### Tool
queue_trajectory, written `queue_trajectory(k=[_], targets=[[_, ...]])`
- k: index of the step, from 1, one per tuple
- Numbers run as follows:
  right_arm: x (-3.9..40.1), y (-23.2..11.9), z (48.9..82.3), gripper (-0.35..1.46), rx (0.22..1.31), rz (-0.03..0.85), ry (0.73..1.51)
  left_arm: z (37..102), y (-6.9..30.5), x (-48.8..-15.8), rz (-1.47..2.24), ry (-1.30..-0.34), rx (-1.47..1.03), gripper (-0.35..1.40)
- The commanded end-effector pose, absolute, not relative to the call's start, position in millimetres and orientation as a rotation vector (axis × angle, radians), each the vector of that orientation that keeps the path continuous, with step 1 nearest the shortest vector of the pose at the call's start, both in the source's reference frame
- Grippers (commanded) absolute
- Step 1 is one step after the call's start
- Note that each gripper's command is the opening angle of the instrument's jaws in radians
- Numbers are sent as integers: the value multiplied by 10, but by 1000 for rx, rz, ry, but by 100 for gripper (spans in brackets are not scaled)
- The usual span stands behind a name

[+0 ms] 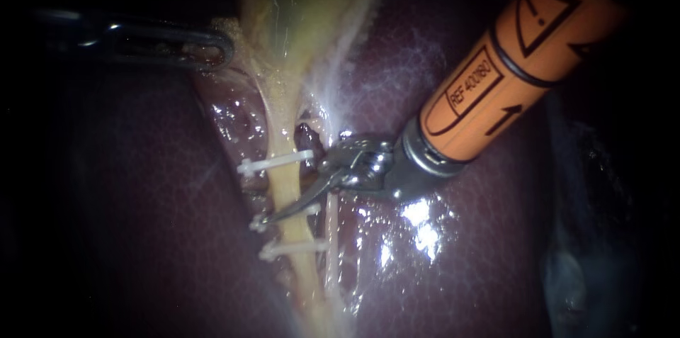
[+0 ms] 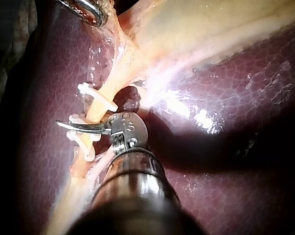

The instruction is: Go to the cutting position left tube

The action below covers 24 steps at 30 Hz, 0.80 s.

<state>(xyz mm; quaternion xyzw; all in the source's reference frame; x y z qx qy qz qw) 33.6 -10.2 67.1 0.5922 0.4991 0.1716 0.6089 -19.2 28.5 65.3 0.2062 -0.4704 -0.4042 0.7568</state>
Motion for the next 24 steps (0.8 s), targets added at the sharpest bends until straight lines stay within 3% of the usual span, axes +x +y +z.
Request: queue_trajectory(k=[1, 8, 19, 24], targets=[[338, -102, 671, 139, 1371, 400, 1160, 653, 286, -192, -881, -1025, 449, -35], [351, -102, 666, 139, 1364, 387, 1207, 652, 285, -192, -881, -1025, 449, -35], [356, -101, 607, 139, 1367, 350, 1249, 652, 285, -191, -881, -1025, 450, -35], [355, -100, 606, 138, 1371, 351, 1255, 652, 285, -191, -881, -1025, 450, -35]])
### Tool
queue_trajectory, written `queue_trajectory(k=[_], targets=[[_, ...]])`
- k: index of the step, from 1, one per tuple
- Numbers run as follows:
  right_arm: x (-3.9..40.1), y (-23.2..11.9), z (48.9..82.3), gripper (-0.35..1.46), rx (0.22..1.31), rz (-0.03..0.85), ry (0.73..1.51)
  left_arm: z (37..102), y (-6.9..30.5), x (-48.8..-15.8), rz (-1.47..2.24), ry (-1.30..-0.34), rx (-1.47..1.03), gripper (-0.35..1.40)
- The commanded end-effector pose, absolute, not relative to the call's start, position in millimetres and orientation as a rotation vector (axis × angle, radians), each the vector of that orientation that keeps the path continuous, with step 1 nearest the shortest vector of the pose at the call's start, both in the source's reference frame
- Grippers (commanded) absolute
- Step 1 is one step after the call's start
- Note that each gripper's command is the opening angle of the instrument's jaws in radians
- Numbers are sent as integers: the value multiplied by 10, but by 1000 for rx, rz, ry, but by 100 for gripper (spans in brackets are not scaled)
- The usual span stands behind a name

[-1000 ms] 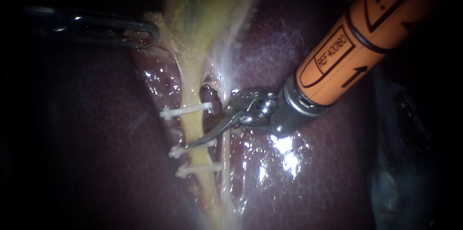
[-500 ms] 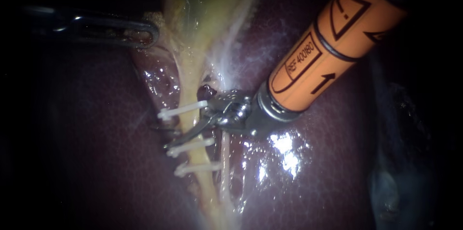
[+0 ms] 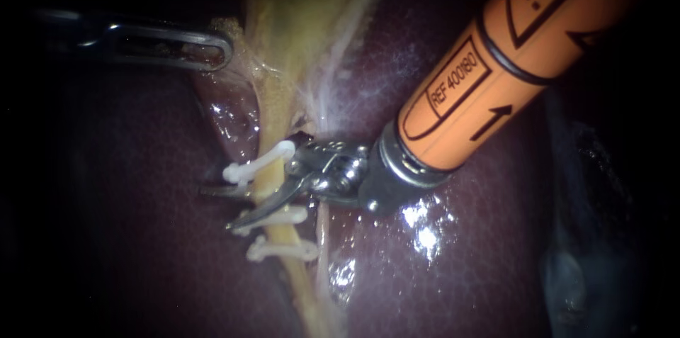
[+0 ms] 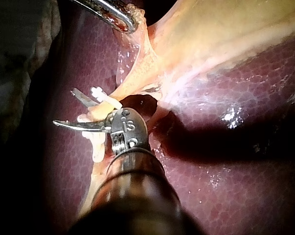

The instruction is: Go to the cutting position left tube

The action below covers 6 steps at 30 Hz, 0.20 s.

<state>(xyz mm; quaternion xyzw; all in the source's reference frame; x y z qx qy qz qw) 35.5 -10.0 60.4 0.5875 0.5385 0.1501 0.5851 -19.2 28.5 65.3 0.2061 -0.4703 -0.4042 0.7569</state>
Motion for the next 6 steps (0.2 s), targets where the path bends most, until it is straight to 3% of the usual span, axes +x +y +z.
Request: queue_trajectory(k=[1, 6], targets=[[355, -99, 607, 138, 1370, 352, 1255, 652, 285, -191, -881, -1025, 450, -35], [354, -98, 610, 138, 1370, 351, 1255, 652, 285, -191, -881, -1025, 450, -35]])
